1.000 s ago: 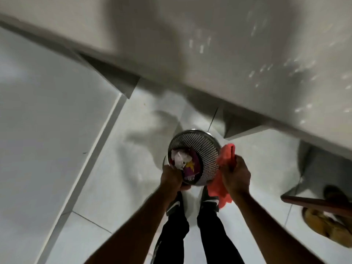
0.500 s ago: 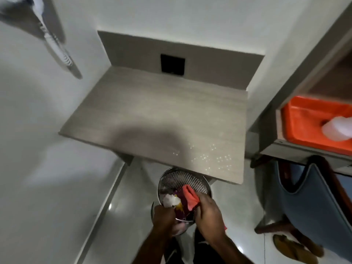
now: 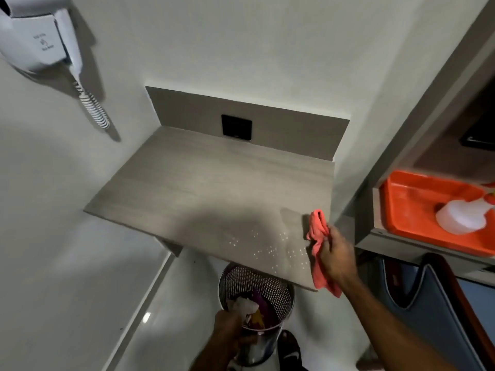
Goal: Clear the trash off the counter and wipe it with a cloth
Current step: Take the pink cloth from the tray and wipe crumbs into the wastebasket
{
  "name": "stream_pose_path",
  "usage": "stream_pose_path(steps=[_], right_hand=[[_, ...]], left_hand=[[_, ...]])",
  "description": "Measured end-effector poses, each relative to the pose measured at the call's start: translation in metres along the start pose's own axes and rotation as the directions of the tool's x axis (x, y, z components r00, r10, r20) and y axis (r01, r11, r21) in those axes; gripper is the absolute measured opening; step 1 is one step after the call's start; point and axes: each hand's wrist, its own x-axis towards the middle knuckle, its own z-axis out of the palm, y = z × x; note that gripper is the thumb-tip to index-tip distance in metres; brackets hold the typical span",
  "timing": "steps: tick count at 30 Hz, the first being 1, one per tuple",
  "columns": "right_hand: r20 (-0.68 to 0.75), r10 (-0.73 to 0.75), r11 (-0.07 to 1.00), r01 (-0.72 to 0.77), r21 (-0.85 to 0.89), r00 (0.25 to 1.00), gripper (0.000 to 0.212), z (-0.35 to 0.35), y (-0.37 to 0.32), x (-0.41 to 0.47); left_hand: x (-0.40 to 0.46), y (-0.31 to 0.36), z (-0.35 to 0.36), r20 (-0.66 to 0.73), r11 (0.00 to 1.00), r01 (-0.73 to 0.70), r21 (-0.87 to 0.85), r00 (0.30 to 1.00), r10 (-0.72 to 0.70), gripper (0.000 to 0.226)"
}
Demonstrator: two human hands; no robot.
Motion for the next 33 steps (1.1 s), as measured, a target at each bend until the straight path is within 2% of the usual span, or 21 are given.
stream_pose_path(steps=[2, 3, 6, 8, 10, 13, 17, 19, 22, 24, 27, 29, 30, 31, 33], right_hand=[[0.190, 0.001, 0.990, 0.026, -0.136, 0.982, 0.052, 0.022, 0.015, 0.014], [0.234, -0.022, 0.968, 0.079, -0.238, 0.972, 0.062, 0.032, 0.022, 0.018], [0.166, -0.122, 0.864, 0.187, -0.467, 0.979, 0.085, 0.055, 0.032, 0.030], [0.113, -0.195, 0.821, 0.226, -0.524, 0.974, 0.081, 0.062, 0.026, 0.040], [0.130, -0.234, 0.815, 0.267, -0.514, 0.964, 0.073, 0.069, 0.015, 0.049], [0.250, -0.319, 0.799, 0.402, -0.448, 0.914, 0.060, 0.090, -0.004, 0.034], [0.353, -0.508, 0.818, 0.569, -0.089, 0.786, 0.054, 0.127, -0.025, -0.047], [0.407, -0.518, 0.830, 0.557, 0.029, 0.752, 0.050, 0.130, -0.037, -0.079], [0.414, -0.403, 0.915, 0.359, 0.184, 0.816, 0.050, 0.125, -0.052, -0.082], [0.415, -0.368, 0.919, 0.257, 0.300, 0.832, 0.049, 0.108, -0.066, -0.067], [0.240, -0.359, 0.889, 0.252, 0.382, 0.902, 0.048, 0.079, -0.082, -0.021], [0.119, -0.268, 0.928, 0.223, 0.298, 0.956, 0.054, 0.069, -0.078, 0.020], [0.096, -0.228, 0.957, 0.205, 0.204, 0.969, 0.055, 0.069, -0.073, 0.040], [0.114, -0.210, 0.976, 0.202, 0.078, 0.971, 0.056, 0.073, -0.066, 0.056], [0.239, -0.186, 0.958, 0.231, -0.173, 0.953, 0.059, 0.095, -0.060, 0.068]], left_hand=[[0.008, -0.003, 0.004, -0.012, 1.000, 0.011, 0.005, 1.000, -0.011, 0.025], [0.011, -0.003, 0.006, -0.030, 1.000, 0.016, 0.008, 0.999, -0.016, 0.022], [0.016, -0.004, 0.006, -0.122, 0.998, 0.023, 0.058, 0.992, -0.015, 0.022], [0.019, -0.004, 0.005, -0.155, 0.997, 0.048, 0.063, 0.987, -0.038, 0.021], [0.019, -0.004, 0.005, -0.170, 0.997, 0.058, 0.053, 0.984, -0.048, 0.020], [0.010, -0.002, 0.008, -0.174, 1.000, 0.023, 0.013, 0.985, -0.021, 0.019], [0.001, 0.005, 0.003, -0.200, 1.000, -0.021, -0.018, 0.980, 0.017, 0.020], [-0.003, 0.009, -0.003, -0.191, 0.999, -0.024, -0.029, 0.981, 0.018, 0.017], [-0.002, 0.015, -0.013, -0.184, 0.998, -0.014, -0.057, 0.983, 0.004, 0.018], [-0.003, 0.021, -0.020, -0.177, 0.997, -0.006, -0.075, 0.984, -0.007, 0.021], [0.003, 0.028, -0.032, -0.155, 0.997, 0.017, -0.070, 0.988, -0.028, 0.028], [0.006, 0.031, -0.040, -0.142, 0.998, 0.027, -0.051, 0.989, -0.034, 0.028], [0.008, 0.031, -0.044, -0.138, 0.999, 0.024, -0.047, 0.990, -0.030, 0.026], [0.010, 0.031, -0.047, -0.136, 0.999, 0.019, -0.047, 0.990, -0.025, 0.023], [0.014, 0.031, -0.055, -0.138, 0.998, 0.010, -0.060, 0.990, -0.018, 0.020]])
